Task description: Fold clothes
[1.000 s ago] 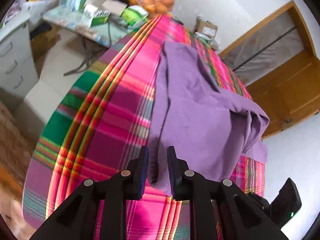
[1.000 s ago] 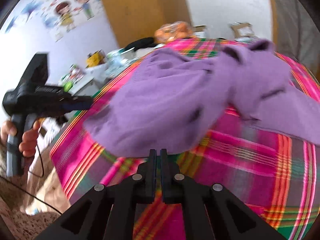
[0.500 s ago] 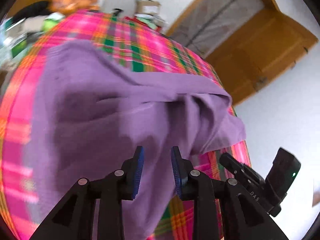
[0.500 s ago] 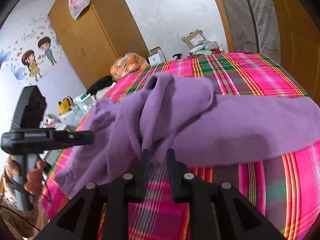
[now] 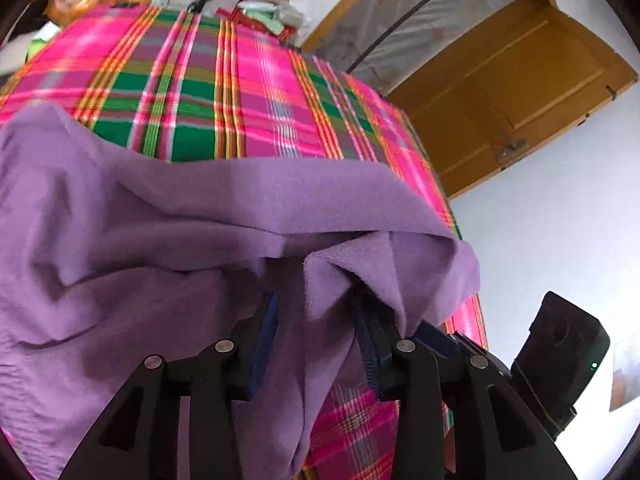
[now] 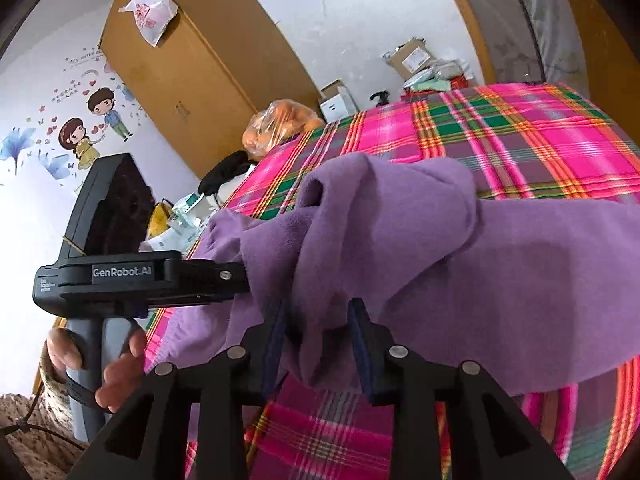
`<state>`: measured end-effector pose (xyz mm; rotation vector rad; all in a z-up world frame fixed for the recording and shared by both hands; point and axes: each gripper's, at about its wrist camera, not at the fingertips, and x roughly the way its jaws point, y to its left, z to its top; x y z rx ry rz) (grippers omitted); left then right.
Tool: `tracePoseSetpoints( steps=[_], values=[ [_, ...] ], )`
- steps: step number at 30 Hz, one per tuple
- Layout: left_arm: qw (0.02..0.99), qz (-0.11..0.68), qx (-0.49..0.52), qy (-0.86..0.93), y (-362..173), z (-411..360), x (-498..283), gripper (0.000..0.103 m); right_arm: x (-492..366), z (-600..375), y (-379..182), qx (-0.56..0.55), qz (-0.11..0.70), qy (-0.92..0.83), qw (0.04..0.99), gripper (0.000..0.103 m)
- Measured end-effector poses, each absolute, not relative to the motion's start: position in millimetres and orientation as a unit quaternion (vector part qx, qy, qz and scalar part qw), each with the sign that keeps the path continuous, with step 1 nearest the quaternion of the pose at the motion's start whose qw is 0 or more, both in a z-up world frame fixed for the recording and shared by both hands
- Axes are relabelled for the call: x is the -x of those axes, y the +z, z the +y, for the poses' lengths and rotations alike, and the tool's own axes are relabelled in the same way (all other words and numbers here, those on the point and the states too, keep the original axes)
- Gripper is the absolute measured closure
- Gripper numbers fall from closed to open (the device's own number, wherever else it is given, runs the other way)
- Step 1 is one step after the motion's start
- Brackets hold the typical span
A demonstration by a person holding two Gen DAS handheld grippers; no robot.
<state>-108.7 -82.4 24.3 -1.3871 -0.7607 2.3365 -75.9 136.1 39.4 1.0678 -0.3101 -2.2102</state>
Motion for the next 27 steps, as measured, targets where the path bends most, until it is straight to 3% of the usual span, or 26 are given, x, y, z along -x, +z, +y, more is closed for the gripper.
tracePoseSetpoints(
  steps=[2,3,4,5,7,10,27],
  values=[
    [0.162,-0.273,0.491,0.811,20.6,-80.6,112.9,0.063,77.9,132.4,37.8,-0.411,-0.111,-0.843,0.328,0.073],
    [0.163,-0.277,0.494,0.808,18.8,-79.7,115.0,0.063,78.8,131.1,37.0,-0.413,-0.106,-0.844,0.325,0.085],
    [0.164,-0.280,0.497,0.805,17.0,-78.9,117.1,0.068,79.8,129.8,36.2,-0.414,-0.100,-0.846,0.321,0.092],
    [0.165,-0.277,0.497,0.806,17.3,-78.4,118.2,0.079,80.7,128.5,35.5,-0.416,-0.094,-0.847,0.318,0.100],
    [0.165,-0.267,0.495,0.810,19.0,-77.5,119.9,0.093,80.9,128.2,37.0,-0.411,-0.080,-0.854,0.310,0.100],
    [0.167,-0.273,0.488,0.813,22.0,-80.6,119.5,0.099,80.5,131.1,45.2,-0.397,-0.065,-0.866,0.297,0.100],
    [0.161,-0.307,0.458,0.819,27.5,-106.2,112.1,0.100,107.4,154.2,92.6,-0.337,-0.048,-0.913,0.224,0.100]
  ],
)
